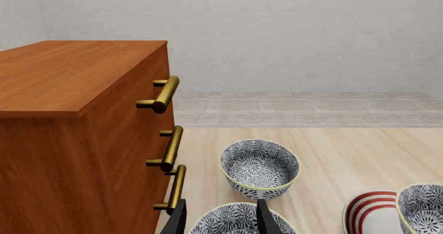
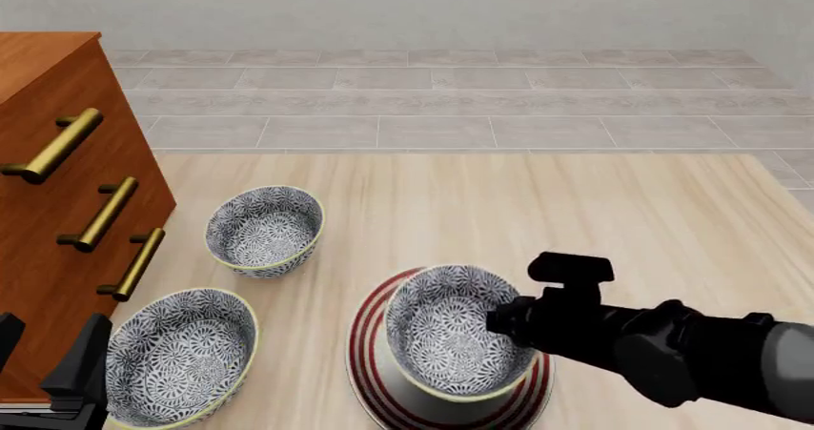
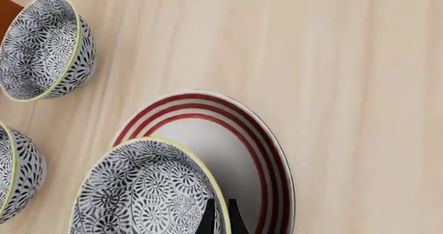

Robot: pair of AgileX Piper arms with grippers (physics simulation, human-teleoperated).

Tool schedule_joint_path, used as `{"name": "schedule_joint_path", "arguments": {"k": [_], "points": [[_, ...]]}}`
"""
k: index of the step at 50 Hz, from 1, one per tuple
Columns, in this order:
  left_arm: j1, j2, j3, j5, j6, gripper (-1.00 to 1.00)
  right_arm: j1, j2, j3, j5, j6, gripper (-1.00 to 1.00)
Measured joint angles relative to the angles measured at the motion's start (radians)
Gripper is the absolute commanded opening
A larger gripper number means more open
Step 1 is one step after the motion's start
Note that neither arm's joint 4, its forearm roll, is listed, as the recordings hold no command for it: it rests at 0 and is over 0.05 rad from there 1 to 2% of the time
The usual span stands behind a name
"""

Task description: Put the bowl at the front on the plate.

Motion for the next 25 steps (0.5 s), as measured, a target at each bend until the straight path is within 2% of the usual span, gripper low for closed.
{"name": "schedule_joint_path", "arguments": {"k": [25], "points": [[0.000,0.000,0.000,0.000,0.000,1.00,-0.012,0.031,-0.002,-0.012,-0.022,-1.00]]}}
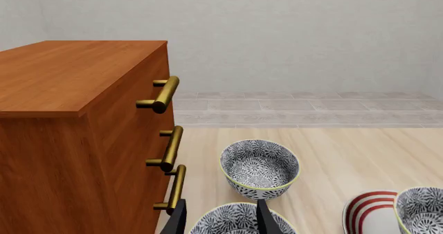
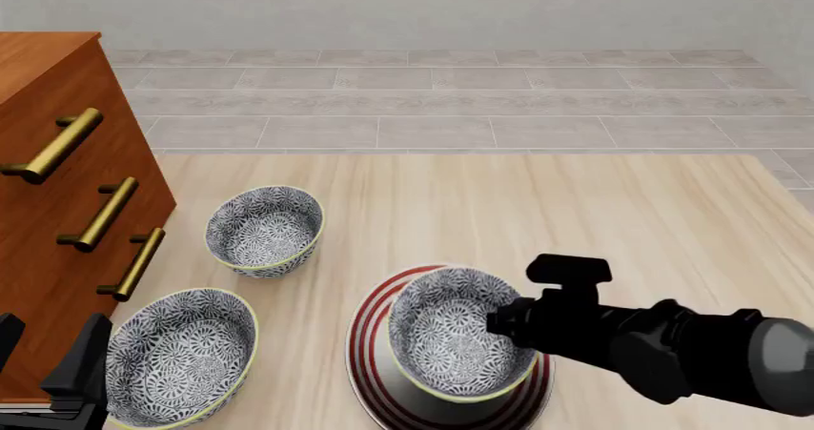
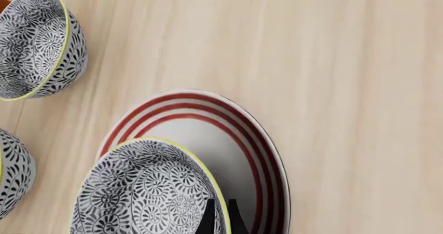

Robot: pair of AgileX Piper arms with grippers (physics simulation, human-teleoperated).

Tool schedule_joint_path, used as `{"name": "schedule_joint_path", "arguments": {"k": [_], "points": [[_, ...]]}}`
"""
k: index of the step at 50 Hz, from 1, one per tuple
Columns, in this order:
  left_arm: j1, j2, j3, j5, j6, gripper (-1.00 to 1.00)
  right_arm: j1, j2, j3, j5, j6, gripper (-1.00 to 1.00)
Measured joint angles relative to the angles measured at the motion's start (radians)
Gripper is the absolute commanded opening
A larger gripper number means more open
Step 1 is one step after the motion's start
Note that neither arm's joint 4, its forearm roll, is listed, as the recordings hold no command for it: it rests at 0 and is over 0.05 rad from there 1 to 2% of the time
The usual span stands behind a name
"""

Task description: Put the bowl at the front on the plate.

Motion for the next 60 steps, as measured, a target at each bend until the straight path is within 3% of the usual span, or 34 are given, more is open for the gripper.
{"name": "schedule_joint_path", "arguments": {"k": [18,19,44,60], "points": [[0.000,0.000,0.000,0.000,0.000,1.00,0.011,0.024,0.008,-0.017,-0.002,-1.00],[0.000,0.000,0.000,0.000,0.000,1.00,0.012,0.025,0.009,-0.019,-0.002,1.00],[0.000,0.000,0.000,0.000,0.000,1.00,0.032,0.025,0.014,-0.021,0.000,1.00],[0.000,0.000,0.000,0.000,0.000,1.00,0.015,-0.027,-0.025,0.054,-0.035,1.00]]}}
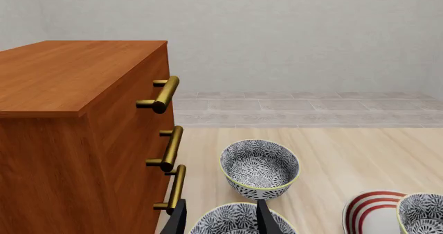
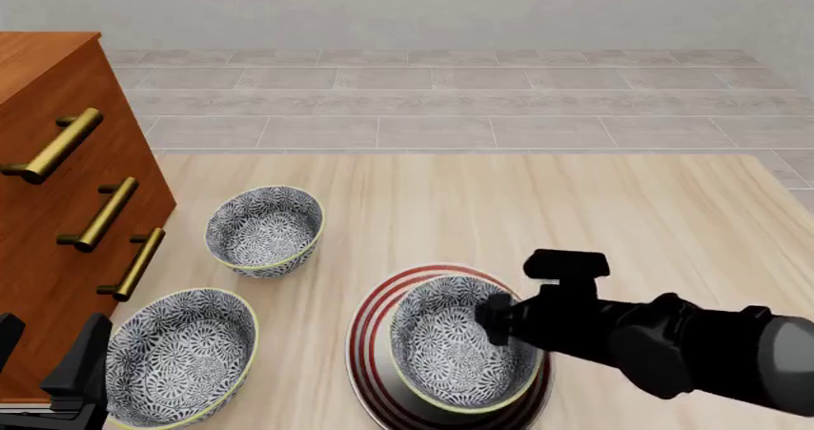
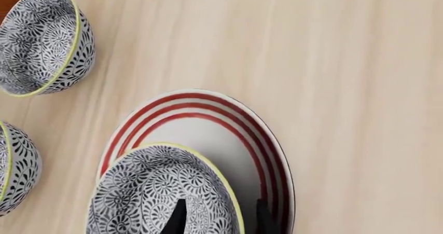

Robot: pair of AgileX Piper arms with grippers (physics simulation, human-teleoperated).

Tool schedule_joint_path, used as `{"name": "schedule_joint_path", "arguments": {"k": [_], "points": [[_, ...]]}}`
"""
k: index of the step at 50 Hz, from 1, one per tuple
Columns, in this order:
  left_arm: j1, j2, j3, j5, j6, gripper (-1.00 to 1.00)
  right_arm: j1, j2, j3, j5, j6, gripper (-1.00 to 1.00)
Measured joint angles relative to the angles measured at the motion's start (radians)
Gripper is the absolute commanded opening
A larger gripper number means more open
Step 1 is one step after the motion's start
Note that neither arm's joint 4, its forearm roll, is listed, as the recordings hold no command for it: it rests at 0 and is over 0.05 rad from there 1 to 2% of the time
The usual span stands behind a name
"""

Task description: Put the bowl at the front on the plate.

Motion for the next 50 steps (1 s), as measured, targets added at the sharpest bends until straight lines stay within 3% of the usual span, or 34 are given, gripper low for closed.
{"name": "schedule_joint_path", "arguments": {"k": [15,31,40,50], "points": [[0.000,0.000,0.000,0.000,0.000,1.00,-0.046,-0.116,-0.135,0.190,-0.091,1.00],[0.000,0.000,0.000,0.000,0.000,1.00,-0.095,-0.181,-0.401,0.373,-0.209,1.00],[0.000,0.000,0.000,0.000,0.000,1.00,-0.103,-0.178,-0.479,0.382,-0.242,1.00],[0.000,0.000,0.000,0.000,0.000,1.00,-0.104,-0.148,-0.485,0.310,-0.257,1.00]]}}
